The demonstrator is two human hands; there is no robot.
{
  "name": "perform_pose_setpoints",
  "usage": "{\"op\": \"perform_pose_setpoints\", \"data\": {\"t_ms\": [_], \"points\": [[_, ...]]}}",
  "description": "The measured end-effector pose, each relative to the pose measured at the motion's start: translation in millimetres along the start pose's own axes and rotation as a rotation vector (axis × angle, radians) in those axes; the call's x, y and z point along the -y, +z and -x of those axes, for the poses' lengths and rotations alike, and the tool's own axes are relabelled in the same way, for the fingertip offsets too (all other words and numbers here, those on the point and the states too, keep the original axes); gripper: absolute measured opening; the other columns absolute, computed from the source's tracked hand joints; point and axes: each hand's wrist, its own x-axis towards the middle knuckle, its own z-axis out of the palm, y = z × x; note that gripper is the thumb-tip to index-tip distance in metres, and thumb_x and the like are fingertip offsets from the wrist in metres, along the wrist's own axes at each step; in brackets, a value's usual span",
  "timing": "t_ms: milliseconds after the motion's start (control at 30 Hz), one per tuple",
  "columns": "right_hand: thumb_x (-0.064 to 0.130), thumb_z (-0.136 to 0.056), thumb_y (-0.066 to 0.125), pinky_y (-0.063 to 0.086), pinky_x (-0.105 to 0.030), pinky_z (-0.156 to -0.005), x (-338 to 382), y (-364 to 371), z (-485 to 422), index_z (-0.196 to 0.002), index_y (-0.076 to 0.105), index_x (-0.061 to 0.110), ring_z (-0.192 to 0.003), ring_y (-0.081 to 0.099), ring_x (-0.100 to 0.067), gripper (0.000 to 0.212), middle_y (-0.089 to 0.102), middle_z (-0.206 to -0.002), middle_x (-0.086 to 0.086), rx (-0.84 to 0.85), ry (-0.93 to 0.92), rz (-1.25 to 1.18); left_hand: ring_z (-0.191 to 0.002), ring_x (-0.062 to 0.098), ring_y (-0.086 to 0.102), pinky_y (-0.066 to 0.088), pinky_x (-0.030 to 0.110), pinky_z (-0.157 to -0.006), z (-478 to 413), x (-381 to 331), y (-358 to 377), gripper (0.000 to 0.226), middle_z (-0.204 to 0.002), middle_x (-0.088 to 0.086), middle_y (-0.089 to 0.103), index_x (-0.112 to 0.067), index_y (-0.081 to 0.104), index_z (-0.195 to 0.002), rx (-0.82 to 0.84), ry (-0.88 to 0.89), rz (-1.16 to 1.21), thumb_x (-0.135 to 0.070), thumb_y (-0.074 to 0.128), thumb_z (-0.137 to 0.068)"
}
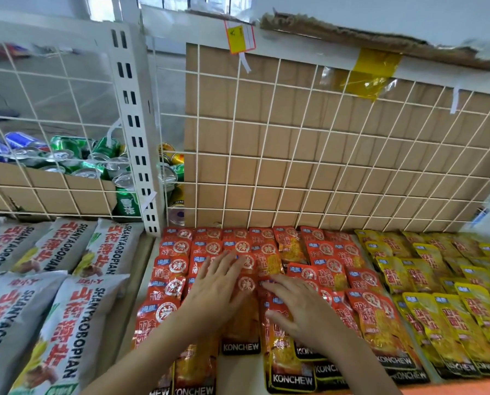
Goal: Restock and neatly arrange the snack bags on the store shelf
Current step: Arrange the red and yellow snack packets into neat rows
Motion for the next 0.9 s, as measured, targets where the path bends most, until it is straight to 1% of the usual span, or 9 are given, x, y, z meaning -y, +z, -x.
{"op": "perform_pose_setpoints", "data": {"t_ms": [133,267,333,433,500,600,667,833,900], "points": [[0.077,-0.059,0.0,-0.001,-0.019,-0.108,6.3,0.8,-6.1,-0.147,0.015,0.032,-0.142,0.009,-0.006,0.1,0.012,-0.155,0.013,-0.062,0.02,-0.028,-0.144,0.016,-0.004,-0.009,0.036,-0.114,-17.8,18.1,-3.0,0.078,-0.157,-0.005,0.003,-0.028,0.003,-0.149,0.059,-0.081,0.031,-0.069,0.025,-0.086],[0.086,-0.059,0.011,0.003,-0.024,-0.112,15.1,10.6,-16.3,-0.148,0.014,0.027,-0.142,0.011,-0.008,0.107,0.015,-0.155,0.01,-0.08,0.012,-0.005,-0.144,0.015,0.005,-0.006,0.036,-0.115,-23.9,23.0,-5.8,0.077,-0.155,-0.007,0.014,-0.025,0.01,-0.149,0.08,-0.035,0.041,-0.067,0.031,-0.087],[0.081,-0.063,0.015,0.006,-0.028,-0.115,19.7,13.0,-20.0,-0.148,0.014,0.026,-0.141,0.012,-0.01,0.101,0.017,-0.154,0.008,-0.088,0.006,0.011,-0.144,0.015,0.006,-0.006,0.036,-0.115,-24.2,23.9,-6.0,0.085,-0.154,-0.008,0.016,-0.026,0.012,-0.148,0.078,-0.026,0.033,-0.074,0.02,-0.079],[0.089,-0.053,0.012,0.008,-0.032,-0.115,24.4,14.5,-22.1,-0.147,0.017,0.025,-0.141,0.011,-0.013,0.114,0.017,-0.153,0.008,-0.07,0.01,0.024,-0.143,0.015,0.008,-0.006,0.035,-0.115,-23.2,26.7,-4.1,0.103,-0.154,-0.009,0.016,-0.027,0.013,-0.148,0.071,-0.008,0.02,-0.082,0.002,-0.061],[0.084,-0.058,0.013,0.008,-0.032,-0.116,24.9,16.3,-21.8,-0.147,0.018,0.026,-0.14,0.011,-0.013,0.107,0.017,-0.152,0.008,-0.085,0.005,0.022,-0.143,0.015,0.008,-0.007,0.035,-0.114,-22.1,27.5,-3.5,0.109,-0.154,-0.009,0.016,-0.027,0.013,-0.148,0.07,-0.007,0.036,-0.088,0.001,-0.059],[0.071,-0.078,0.037,0.006,-0.031,-0.116,24.4,18.9,-19.6,-0.147,0.015,0.025,-0.141,0.008,-0.012,0.086,0.013,-0.153,0.009,-0.094,0.008,0.009,-0.144,0.015,0.006,-0.009,0.035,-0.114,-20.7,27.0,-4.0,0.105,-0.154,-0.009,0.014,-0.027,0.012,-0.148,0.077,-0.009,0.035,-0.083,0.003,-0.06],[0.065,-0.083,0.045,0.005,-0.032,-0.116,24.5,19.4,-18.8,-0.148,0.012,0.026,-0.142,0.004,-0.012,0.083,0.007,-0.155,0.011,-0.095,0.008,0.006,-0.144,0.015,0.006,-0.009,0.036,-0.114,-19.5,26.5,-4.5,0.102,-0.155,-0.009,0.014,-0.027,0.012,-0.148,0.085,-0.007,0.035,-0.085,0.005,-0.064],[0.076,-0.065,0.018,0.0,-0.029,-0.113,22.3,22.7,-22.1,-0.148,0.012,0.026,-0.143,0.003,-0.01,0.098,0.006,-0.156,0.011,-0.078,-0.029,0.024,-0.143,0.014,0.013,-0.003,0.033,-0.115,-19.5,29.0,-14.4,0.058,-0.154,-0.004,0.02,-0.024,0.013,-0.148,-0.059,-0.094,0.139,-0.044,0.031,-0.097],[0.074,-0.07,0.026,-0.003,-0.027,-0.111,20.6,23.2,-22.2,-0.148,0.012,0.026,-0.143,0.004,-0.01,0.093,0.007,-0.156,0.011,-0.077,-0.025,0.011,-0.141,0.016,0.019,0.005,0.032,-0.116,-19.6,34.9,-21.7,0.054,-0.152,-0.001,0.026,-0.021,0.015,-0.148,-0.095,-0.144,0.219,-0.023,0.037,-0.098]]}}
